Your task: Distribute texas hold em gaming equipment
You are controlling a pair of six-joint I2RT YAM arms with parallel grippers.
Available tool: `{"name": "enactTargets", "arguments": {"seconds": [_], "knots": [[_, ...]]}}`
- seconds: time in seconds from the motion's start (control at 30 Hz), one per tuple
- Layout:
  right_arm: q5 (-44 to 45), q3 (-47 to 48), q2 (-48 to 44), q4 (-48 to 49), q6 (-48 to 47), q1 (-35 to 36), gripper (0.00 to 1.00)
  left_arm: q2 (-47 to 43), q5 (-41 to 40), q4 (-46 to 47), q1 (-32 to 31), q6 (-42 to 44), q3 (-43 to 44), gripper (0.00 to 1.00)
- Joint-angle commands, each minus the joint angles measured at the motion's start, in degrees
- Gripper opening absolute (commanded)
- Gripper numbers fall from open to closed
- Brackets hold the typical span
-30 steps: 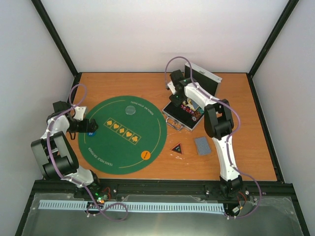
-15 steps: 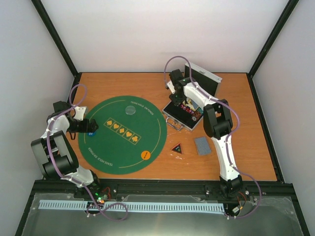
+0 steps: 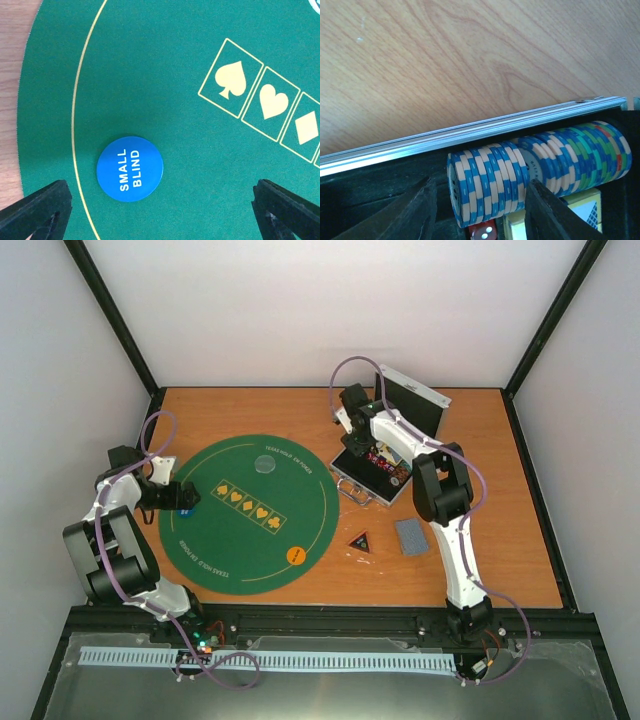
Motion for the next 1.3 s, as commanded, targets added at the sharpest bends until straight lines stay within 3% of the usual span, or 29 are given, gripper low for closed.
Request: {"name": "enactTargets", "arguments": {"seconds": [0.0,0.53,0.83,1.2,1.27], "knots": [[-3.61,-3.11,-1.76,-1.56,0.44,1.46,0.48,0.29,1.23,-0.43,0.07,0.23,1.31,1.0],[0.89,-1.28,0.68,1.01,-1.6,0.81,0.56,0.27,1.08,-0.91,0.09,0.43,1.38,1.0],[-1.42,1.05,3.74,-0.08,-1.2,0.52,0.41,-0.59,0.57,-1.13,0.04,0.96,0.94,1.0],[-1.26,1.96,-0.79,-2.19,2.52,-0.33,0.03,-1.15,2.34,-1.83,0.1,0.97,1.64,1.0],[-2.34,2.53,-2.06,-3.05,3.76,-0.69,0.03,-1.48,3.01,-2.45,0.1,1.26,2.33,1.0]]}}
